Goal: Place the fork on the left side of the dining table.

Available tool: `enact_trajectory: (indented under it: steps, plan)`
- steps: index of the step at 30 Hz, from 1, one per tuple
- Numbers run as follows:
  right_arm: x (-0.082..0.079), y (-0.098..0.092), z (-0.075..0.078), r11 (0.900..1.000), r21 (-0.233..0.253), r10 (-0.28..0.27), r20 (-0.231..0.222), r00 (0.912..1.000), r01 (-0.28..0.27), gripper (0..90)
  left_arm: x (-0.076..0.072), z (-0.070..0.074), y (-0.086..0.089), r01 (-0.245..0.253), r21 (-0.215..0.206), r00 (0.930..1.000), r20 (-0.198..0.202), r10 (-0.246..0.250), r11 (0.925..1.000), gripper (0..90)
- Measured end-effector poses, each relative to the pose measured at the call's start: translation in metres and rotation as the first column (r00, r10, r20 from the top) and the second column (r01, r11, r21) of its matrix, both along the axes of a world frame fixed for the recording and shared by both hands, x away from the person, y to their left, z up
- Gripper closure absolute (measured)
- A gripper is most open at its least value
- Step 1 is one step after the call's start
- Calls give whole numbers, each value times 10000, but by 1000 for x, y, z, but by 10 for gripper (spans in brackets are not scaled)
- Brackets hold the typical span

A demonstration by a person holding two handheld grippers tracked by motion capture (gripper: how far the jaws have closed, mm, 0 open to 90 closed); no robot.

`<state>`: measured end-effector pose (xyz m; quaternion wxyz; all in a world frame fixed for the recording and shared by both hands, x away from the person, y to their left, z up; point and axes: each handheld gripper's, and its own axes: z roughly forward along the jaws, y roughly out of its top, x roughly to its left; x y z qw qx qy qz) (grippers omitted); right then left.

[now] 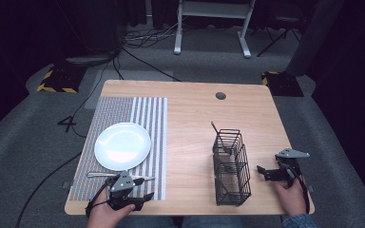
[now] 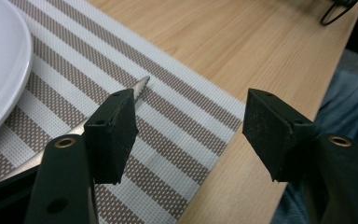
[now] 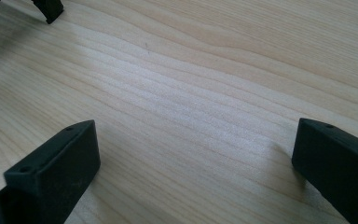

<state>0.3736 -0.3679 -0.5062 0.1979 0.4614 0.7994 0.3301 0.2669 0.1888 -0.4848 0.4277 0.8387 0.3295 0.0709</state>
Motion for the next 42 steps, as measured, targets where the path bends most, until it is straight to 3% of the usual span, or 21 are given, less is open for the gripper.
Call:
enact_trajectory:
  steps: [3, 8, 15, 20, 42]
  plan:
    - [0, 0, 0, 10000, 0, 1, 0, 10000, -1, 8, 2, 13, 1, 4, -185, 9999, -126, -7, 9998, 356]
    - [0, 0, 0, 10000, 3, -7, 0, 10000, 7, 9, 10, 37, -3, 85, -95, 10000, -23, -85, 9999, 358]
    - [0, 0, 0, 10000, 6, -13, 2, 10000, 13, 10, 23, 56, -12, 266, -210, 9996, 97, -264, 9994, 364]
    - [0, 1, 0, 10000, 2, -66, 10, 10000, 66, 10, 36, 71, -23, 444, -360, 9980, 469, -427, 9984, 365]
    - [-1, 1, 0, 9999, -5, -119, 22, 9999, 119, 12, 84, 107, -59, 885, -1114, 9925, 941, -782, 9898, 373]
